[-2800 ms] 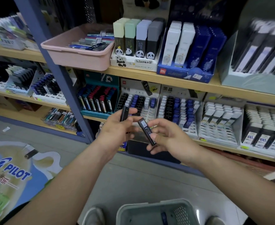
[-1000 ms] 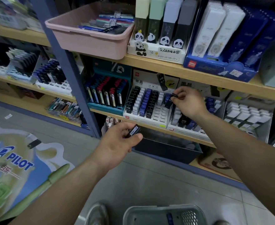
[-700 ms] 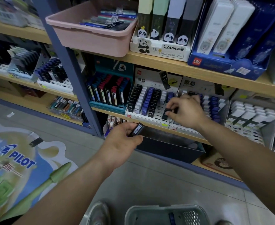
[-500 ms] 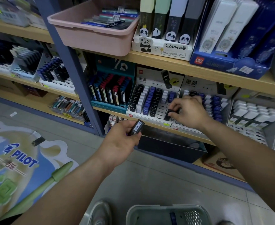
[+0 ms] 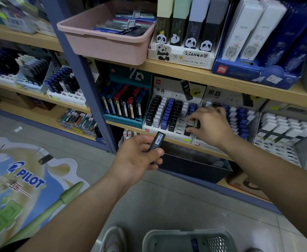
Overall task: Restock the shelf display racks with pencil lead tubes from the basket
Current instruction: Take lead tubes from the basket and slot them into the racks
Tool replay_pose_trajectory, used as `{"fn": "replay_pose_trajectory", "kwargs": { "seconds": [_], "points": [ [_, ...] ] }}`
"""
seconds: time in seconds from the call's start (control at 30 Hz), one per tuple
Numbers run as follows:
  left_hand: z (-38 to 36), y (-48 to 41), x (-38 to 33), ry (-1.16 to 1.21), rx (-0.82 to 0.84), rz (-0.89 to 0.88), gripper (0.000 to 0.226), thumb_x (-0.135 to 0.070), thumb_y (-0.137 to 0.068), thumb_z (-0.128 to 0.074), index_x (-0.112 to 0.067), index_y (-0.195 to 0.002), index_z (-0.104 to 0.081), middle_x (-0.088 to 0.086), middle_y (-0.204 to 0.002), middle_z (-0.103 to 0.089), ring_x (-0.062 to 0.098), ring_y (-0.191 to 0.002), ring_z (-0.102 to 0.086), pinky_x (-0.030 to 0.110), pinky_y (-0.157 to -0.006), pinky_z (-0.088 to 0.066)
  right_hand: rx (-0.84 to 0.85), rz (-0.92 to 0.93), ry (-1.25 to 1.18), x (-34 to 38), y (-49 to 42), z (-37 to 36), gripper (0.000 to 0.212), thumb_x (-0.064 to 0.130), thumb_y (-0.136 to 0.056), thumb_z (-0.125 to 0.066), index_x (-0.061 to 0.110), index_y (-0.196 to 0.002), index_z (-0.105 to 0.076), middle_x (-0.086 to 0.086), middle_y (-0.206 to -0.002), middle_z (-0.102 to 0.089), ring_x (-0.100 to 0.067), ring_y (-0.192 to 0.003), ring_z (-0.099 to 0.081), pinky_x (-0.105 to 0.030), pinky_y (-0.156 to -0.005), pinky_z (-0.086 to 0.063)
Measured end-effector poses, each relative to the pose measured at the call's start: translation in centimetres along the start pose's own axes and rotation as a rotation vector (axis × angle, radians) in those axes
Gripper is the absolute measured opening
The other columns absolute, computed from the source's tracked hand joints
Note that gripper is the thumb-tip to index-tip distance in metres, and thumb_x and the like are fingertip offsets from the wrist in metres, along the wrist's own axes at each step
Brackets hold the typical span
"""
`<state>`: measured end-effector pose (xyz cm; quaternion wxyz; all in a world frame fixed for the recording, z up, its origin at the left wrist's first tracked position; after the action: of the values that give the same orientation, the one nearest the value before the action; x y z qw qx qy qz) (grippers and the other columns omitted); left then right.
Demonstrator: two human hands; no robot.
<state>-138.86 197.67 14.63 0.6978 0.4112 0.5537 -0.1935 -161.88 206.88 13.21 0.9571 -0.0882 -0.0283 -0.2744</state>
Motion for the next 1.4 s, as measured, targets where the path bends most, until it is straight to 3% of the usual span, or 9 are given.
{"fn": "replay_pose_trajectory", "kwargs": {
  "seconds": [0.07, 0.17, 0.47, 0.67, 0.87, 0.97, 1.1, 1.23, 1.4],
  "points": [
    [-0.4, -0.1, -0.1, -0.008, 0.02, -0.019, 0.022, -0.004, -0.089, -0.07, -0.016, -0.107, -0.065, 0.008, -0.089, -0.076, 0.012, -0.066, -0.071, 0.023, -0.063, -0.06, -0.067, 0.024, -0.27, 1.7, 1.2, 2.1, 0.022, 0.041, -0.092, -0.065, 0.029, -0.11, -0.07, 0.013, -0.101, -0.067, -0.012, -0.103, -0.06, -0.04, -0.098, -0.042],
    [-1.1, -0.1, -0.4, -0.045, 0.055, -0.061, 0.017, -0.005, -0.089, -0.071, -0.019, -0.096, -0.069, 0.007, -0.085, -0.076, 0.01, -0.066, -0.069, 0.022, -0.064, -0.059, 0.13, 0.016, -0.818, 5.0, 3.3, 4.2, 0.018, 0.032, -0.099, -0.058, 0.021, -0.102, -0.072, 0.003, -0.078, -0.072, -0.011, -0.072, -0.068, -0.029, -0.072, -0.057],
    [-2.3, -0.1, -1.6, 0.004, 0.0, -0.172, 0.021, -0.011, -0.083, -0.077, -0.019, -0.101, -0.072, 0.002, -0.089, -0.073, 0.006, -0.071, -0.067, 0.018, -0.063, -0.053, 0.229, -0.026, -1.229, 4.1, 5.3, 4.7, 0.009, 0.004, -0.086, -0.072, -0.001, -0.092, -0.067, -0.007, -0.077, -0.07, -0.019, -0.07, -0.068, -0.026, -0.07, -0.057],
    [-2.7, -0.2, -2.1, 0.076, -0.011, -0.158, 0.035, -0.004, -0.083, -0.077, -0.017, -0.113, -0.062, 0.005, -0.082, -0.074, 0.01, -0.07, -0.071, 0.017, -0.063, -0.054, 0.286, -0.078, -1.284, 3.4, 6.5, 3.7, 0.021, 0.01, -0.07, -0.08, 0.006, -0.087, -0.068, -0.011, -0.079, -0.074, -0.024, -0.075, -0.073, -0.032, -0.074, -0.059],
    [-2.6, -0.7, -1.8, 0.045, -0.068, -0.15, 0.022, -0.007, -0.083, -0.078, -0.014, -0.099, -0.065, 0.006, -0.086, -0.072, 0.015, -0.077, -0.07, 0.022, -0.065, -0.057, 0.216, -0.056, -1.169, 3.9, 6.0, 4.3, 0.012, 0.013, -0.087, -0.072, 0.008, -0.098, -0.071, -0.013, -0.089, -0.073, -0.024, -0.08, -0.072, -0.039, -0.076, -0.06],
    [-2.7, -0.7, -1.8, -0.003, -0.039, -0.187, 0.019, -0.006, -0.082, -0.078, -0.015, -0.096, -0.068, 0.0, -0.08, -0.072, 0.009, -0.072, -0.069, 0.02, -0.064, -0.055, 0.17, -0.039, -1.189, 4.4, 5.0, 5.3, 0.024, 0.012, -0.087, -0.073, 0.014, -0.111, -0.068, -0.009, -0.098, -0.072, -0.024, -0.084, -0.073, -0.033, -0.075, -0.061],
    [-2.5, -0.8, -1.8, -0.061, -0.032, -0.233, 0.019, -0.002, -0.081, -0.078, -0.014, -0.093, -0.07, 0.002, -0.081, -0.072, 0.006, -0.072, -0.068, 0.014, -0.065, -0.053, 0.208, 0.072, -0.951, 5.5, 4.0, 6.0, 0.019, 0.013, -0.084, -0.077, 0.016, -0.102, -0.073, -0.004, -0.095, -0.073, -0.018, -0.083, -0.072, -0.034, -0.081, -0.06],
    [-1.4, -1.2, -1.9, -0.444, -0.109, -0.312, 0.023, -0.019, -0.086, -0.077, -0.028, -0.105, -0.066, -0.013, -0.093, -0.069, 0.002, -0.086, -0.066, 0.014, -0.079, -0.052, 0.09, -0.032, -0.838, 2.8, 2.4, 6.6, 0.015, 0.012, -0.084, -0.077, 0.02, -0.096, -0.073, 0.002, -0.09, -0.073, -0.011, -0.081, -0.072, -0.033, -0.08, -0.061],
    [0.0, -0.9, -1.3, -0.786, -0.079, -0.281, 0.045, -0.038, -0.085, -0.075, -0.031, -0.127, -0.061, -0.016, -0.118, -0.064, 0.007, -0.108, -0.058, 0.035, -0.1, -0.049, -0.119, -0.162, -0.532, -1.1, 0.3, 5.3, 0.013, 0.019, -0.09, -0.071, 0.029, -0.099, -0.07, 0.013, -0.089, -0.068, -0.004, -0.082, -0.065, -0.028, -0.079, -0.056]
  ]
}}
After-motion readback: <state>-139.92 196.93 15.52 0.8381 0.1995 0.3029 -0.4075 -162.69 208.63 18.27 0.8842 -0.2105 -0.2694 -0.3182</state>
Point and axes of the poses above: each hand's wrist, its own y-axis away from the middle knuckle, its own z-axis out of the back of the hand, x = y × z, the point moved 4 cm from there along -y, towards the middle knuckle
